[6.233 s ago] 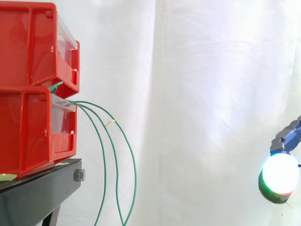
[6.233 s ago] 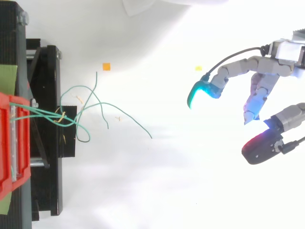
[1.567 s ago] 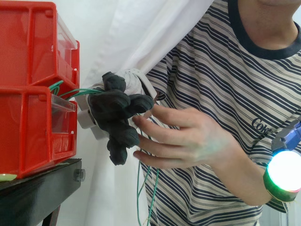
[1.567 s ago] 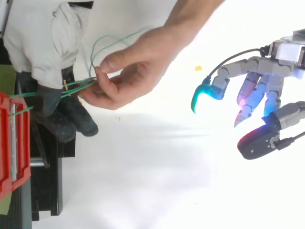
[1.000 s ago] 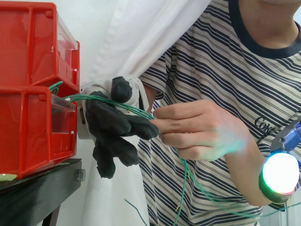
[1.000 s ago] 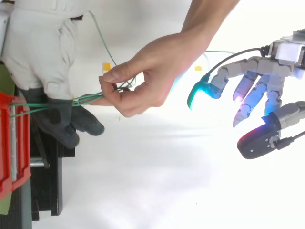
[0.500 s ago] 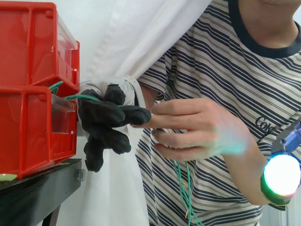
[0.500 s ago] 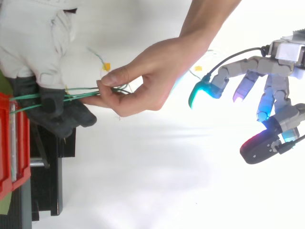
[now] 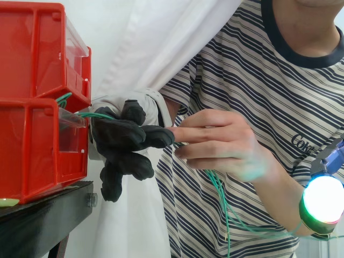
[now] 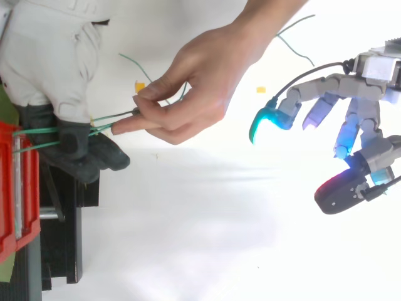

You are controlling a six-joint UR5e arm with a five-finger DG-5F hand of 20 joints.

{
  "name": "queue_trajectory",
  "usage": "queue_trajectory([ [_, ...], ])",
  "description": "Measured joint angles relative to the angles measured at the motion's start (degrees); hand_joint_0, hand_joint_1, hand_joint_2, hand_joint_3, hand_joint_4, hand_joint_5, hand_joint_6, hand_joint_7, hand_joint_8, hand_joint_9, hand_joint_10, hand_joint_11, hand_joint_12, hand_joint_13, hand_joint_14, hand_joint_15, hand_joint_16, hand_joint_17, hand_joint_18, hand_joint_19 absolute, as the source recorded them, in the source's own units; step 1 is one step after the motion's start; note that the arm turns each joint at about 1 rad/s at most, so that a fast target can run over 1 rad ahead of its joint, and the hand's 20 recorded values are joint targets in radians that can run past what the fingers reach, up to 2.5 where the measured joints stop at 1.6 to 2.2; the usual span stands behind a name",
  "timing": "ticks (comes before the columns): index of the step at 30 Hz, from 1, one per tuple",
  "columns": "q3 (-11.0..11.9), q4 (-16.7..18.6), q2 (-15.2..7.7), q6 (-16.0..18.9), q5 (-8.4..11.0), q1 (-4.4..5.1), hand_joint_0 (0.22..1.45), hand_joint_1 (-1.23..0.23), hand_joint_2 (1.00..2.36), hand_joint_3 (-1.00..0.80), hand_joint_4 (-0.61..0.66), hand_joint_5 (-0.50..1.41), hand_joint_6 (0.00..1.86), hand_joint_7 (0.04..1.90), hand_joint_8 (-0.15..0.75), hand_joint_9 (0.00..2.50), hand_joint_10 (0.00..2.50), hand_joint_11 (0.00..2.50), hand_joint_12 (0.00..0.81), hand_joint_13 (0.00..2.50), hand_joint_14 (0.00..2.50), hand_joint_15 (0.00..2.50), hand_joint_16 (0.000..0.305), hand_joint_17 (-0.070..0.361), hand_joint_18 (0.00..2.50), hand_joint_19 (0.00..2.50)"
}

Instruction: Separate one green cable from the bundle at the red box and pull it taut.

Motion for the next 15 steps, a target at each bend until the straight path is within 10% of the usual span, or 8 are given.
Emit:
queue_trajectory([
  [15,0.0,0.01,0.02,0.0,0.0,0.01,0.77,-0.66,1.0,-0.5,0.49,-0.12,0.5,0.76,0.44,1.9,0.01,0.17,0.377,1.54,0.01,0.18,0.023,0.052,0.73,0.46],
])
